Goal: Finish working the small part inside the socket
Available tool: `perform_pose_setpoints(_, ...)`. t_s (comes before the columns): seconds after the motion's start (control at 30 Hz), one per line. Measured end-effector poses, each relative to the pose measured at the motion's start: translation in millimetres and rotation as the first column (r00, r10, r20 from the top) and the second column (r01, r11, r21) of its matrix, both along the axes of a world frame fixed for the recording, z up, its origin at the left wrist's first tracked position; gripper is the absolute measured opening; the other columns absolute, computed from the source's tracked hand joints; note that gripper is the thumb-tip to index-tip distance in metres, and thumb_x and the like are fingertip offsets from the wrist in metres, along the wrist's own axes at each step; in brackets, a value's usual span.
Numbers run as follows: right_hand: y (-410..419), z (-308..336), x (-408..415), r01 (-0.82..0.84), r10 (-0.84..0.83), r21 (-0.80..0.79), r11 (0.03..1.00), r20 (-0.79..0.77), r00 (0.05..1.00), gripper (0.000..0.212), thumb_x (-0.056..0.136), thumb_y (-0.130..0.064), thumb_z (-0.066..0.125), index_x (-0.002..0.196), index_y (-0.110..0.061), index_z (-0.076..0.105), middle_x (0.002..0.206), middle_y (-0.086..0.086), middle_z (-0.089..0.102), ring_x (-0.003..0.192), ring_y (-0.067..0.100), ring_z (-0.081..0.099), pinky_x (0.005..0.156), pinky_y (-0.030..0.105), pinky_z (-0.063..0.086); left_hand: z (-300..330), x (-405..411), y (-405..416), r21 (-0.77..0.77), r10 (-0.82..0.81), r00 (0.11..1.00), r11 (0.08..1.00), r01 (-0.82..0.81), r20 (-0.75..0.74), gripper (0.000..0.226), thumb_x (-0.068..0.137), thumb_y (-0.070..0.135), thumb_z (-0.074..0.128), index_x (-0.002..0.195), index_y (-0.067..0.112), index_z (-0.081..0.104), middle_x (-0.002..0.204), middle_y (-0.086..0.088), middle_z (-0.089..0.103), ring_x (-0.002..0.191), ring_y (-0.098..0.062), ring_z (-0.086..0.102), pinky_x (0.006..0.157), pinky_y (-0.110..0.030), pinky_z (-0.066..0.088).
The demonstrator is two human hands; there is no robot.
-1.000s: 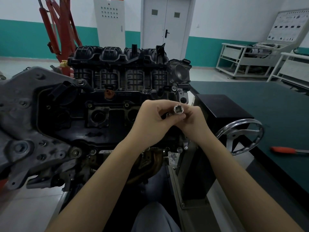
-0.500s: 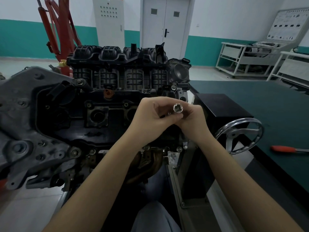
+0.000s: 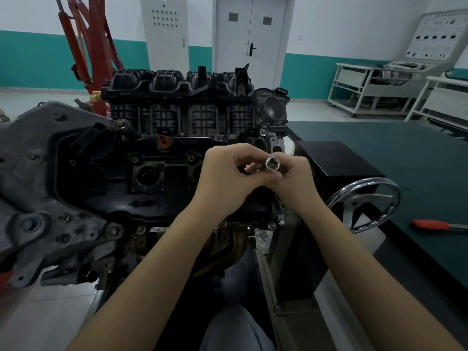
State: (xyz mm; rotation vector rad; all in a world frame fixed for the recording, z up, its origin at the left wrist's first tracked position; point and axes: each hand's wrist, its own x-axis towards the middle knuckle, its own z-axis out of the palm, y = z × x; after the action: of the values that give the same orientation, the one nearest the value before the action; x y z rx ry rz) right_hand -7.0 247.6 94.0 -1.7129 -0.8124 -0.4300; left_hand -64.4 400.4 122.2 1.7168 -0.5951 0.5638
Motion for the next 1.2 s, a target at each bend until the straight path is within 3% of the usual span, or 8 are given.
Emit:
perform_pose_setpoints(0.1,-1.3,0.2,0.6,-0.027,0.028,-0.058,0.998,0.012,1.0,0.032,0.079,0.012,0.068,0.109,0.001,0.065,0.095,0.003,0.07,0.089,0.003,0.067,0.08,0.018,0.051,0.1,0.9,1.2,-0.024,-0.071,0.997,0.997,0.07,-0.012,0.027,0.074,-0.003,0.078,0.093,0.015,0.074,0.09,-0.001,0.075,0.088,-0.012,0.072,0.085,-0.027,0.056)
perform_pose_setpoints(0.23,1.4,-2.0,2.4,0.014,-0.01,-0.084,0.996,0.051,0.999,0.039,0.076,0.015,0.067,0.106,-0.01,0.063,0.082,-0.022,0.068,0.08,-0.009,0.065,0.072,0.008,0.047,-0.7,0.7,3.4,-0.011,-0.181,0.982,0.984,0.18,-0.046,0.031,0.078,-0.011,0.071,0.103,0.009,0.071,0.098,-0.011,0.074,0.097,-0.021,0.071,0.092,-0.038,0.055)
perform_pose_setpoints(0.4,2.9,-0.6,2.0,-0.008,0.01,-0.046,0.999,0.043,0.999,0.022,0.076,0.007,0.072,0.097,0.001,0.072,0.091,0.008,0.073,0.088,0.015,0.07,0.081,0.026,0.054,-3.1,0.0,-0.3,-0.025,-0.004,0.999,1.0,0.005,0.031,0.023,0.07,-0.001,0.082,0.09,0.008,0.075,0.087,-0.004,0.075,0.086,-0.014,0.072,0.083,-0.032,0.057)
perform_pose_setpoints(0.57,3.8,2.6,-3.8,-0.008,0.012,-0.085,0.996,0.045,0.999,0.034,0.077,0.002,0.066,0.094,-0.027,0.062,0.077,-0.03,0.067,0.078,-0.009,0.064,0.071,0.008,0.047,-0.8,0.2,3.8,-0.037,-0.158,0.987,0.987,0.157,-0.023,0.031,0.077,-0.01,0.072,0.102,0.008,0.072,0.096,-0.009,0.074,0.096,-0.02,0.072,0.091,-0.036,0.055)
perform_pose_setpoints(0.73,3.9,2.3,0.0,0.02,-0.019,-0.051,0.999,0.036,0.999,0.02,0.075,0.008,0.074,0.094,0.002,0.072,0.087,0.01,0.073,0.084,0.018,0.071,0.079,0.033,0.056,-2.1,1.1,1.6,0.02,0.013,1.0,1.0,-0.014,0.025,0.024,0.069,0.003,0.084,0.088,0.015,0.074,0.086,0.002,0.075,0.085,-0.01,0.071,0.083,-0.03,0.057)
perform_pose_setpoints(0.97,2.1,-3.6,1.9,0.057,-0.047,-0.107,0.993,0.098,0.994,0.021,0.077,0.011,0.069,0.097,0.002,0.07,0.091,0.014,0.072,0.085,0.023,0.069,0.076,0.028,0.055,-1.3,-0.5,6.1,0.015,-0.176,0.983,0.984,0.177,-0.05,0.029,0.077,-0.008,0.074,0.099,0.01,0.073,0.096,-0.008,0.074,0.096,-0.018,0.071,0.091,-0.037,0.055)
perform_pose_setpoints(1.13,4.1,-1.2,1.4,0.046,-0.041,-0.084,0.995,0.061,0.997,0.026,0.074,0.01,0.073,0.096,-0.004,0.071,0.088,0.009,0.071,0.082,0.013,0.069,0.075,0.021,0.053,-2.9,-1.1,1.1,0.097,0.047,0.998,0.994,-0.051,0.04,0.02,0.071,0.007,0.084,0.089,0.01,0.076,0.086,0.0,0.074,0.084,-0.009,0.07,0.082,-0.031,0.057)
perform_pose_setpoints(1.2,3.3,-1.2,1.0,0.022,-0.017,-0.097,0.995,0.059,0.998,0.027,0.077,0.007,0.072,0.102,-0.003,0.069,0.091,0.006,0.07,0.085,0.009,0.068,0.077,0.018,0.051,-2.3,-0.1,1.9,0.078,0.032,0.999,0.996,-0.035,0.043,0.02,0.073,0.005,0.081,0.091,0.011,0.076,0.087,0.001,0.075,0.085,-0.007,0.071,0.082,-0.027,0.057)
